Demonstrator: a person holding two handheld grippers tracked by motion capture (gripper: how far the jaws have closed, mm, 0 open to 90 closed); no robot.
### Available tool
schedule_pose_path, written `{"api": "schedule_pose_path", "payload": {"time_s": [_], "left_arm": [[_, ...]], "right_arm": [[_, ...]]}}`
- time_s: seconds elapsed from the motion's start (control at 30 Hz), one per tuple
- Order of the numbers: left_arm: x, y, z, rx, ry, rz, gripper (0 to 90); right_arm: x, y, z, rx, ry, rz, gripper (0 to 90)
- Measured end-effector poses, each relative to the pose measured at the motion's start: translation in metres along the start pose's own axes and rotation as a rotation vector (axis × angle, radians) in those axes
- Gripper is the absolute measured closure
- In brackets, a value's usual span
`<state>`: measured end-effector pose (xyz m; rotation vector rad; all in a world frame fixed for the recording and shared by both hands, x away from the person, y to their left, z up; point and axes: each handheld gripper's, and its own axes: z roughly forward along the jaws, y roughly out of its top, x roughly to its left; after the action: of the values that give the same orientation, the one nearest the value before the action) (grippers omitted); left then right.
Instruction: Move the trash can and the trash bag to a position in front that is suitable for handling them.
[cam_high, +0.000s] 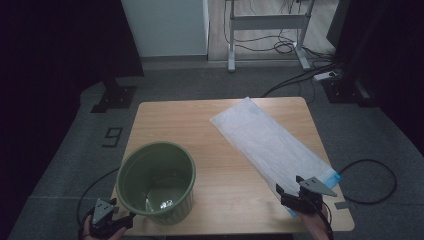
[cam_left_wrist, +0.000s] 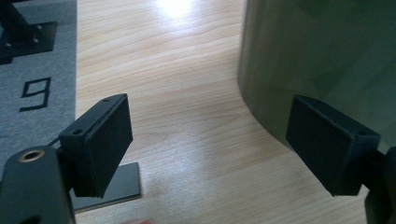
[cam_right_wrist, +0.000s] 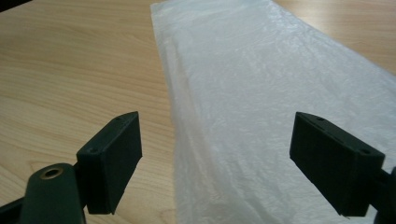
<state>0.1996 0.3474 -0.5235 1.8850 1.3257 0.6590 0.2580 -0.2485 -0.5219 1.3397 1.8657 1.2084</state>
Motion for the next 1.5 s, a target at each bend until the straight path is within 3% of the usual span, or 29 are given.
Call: {"api": "schedule_pose_path", "payload": {"time_s": [0.13, 0.23, 0.33, 0.53, 0.67, 0.77, 1.03, 1.27, 1.5], "left_arm": [[-0.003, -0.005, -0.006, 0.002, -0.026, 0.027, 14.1], [-0.008, -0.012, -0.011, 0.011, -0.067, 0.070, 14.0], [-0.015, -0.013, -0.015, -0.009, -0.117, 0.097, 13.9], [-0.038, 0.005, -0.016, -0.071, -0.214, 0.213, 14.0], [-0.046, 0.016, -0.008, -0.085, -0.277, 0.254, 13.6], [-0.049, 0.026, 0.005, -0.089, -0.329, 0.258, 14.0], [-0.058, 0.048, 0.032, -0.087, -0.394, 0.274, 14.0], [-0.068, 0.066, 0.053, -0.087, -0.443, 0.281, 14.1], [-0.084, 0.084, 0.075, -0.091, -0.481, 0.280, 14.4]], "right_arm": [[-0.011, -0.002, 0.001, 0.001, -0.009, 0.025, 16.7], [-0.014, -0.003, 0.004, 0.014, -0.015, 0.029, 16.7], [-0.016, -0.004, 0.008, 0.026, -0.025, 0.026, 16.7], [-0.017, -0.005, 0.003, 0.016, -0.029, 0.041, 16.7], [-0.017, -0.006, -0.001, -0.011, -0.016, 0.047, 17.2], [-0.018, -0.007, 0.000, -0.011, -0.013, 0.044, 17.1], [-0.020, -0.008, 0.001, -0.011, -0.014, 0.047, 17.2], [-0.021, -0.007, 0.001, -0.014, -0.024, 0.059, 17.3], [-0.018, -0.010, 0.005, 0.008, -0.022, 0.034, 17.3]]}}
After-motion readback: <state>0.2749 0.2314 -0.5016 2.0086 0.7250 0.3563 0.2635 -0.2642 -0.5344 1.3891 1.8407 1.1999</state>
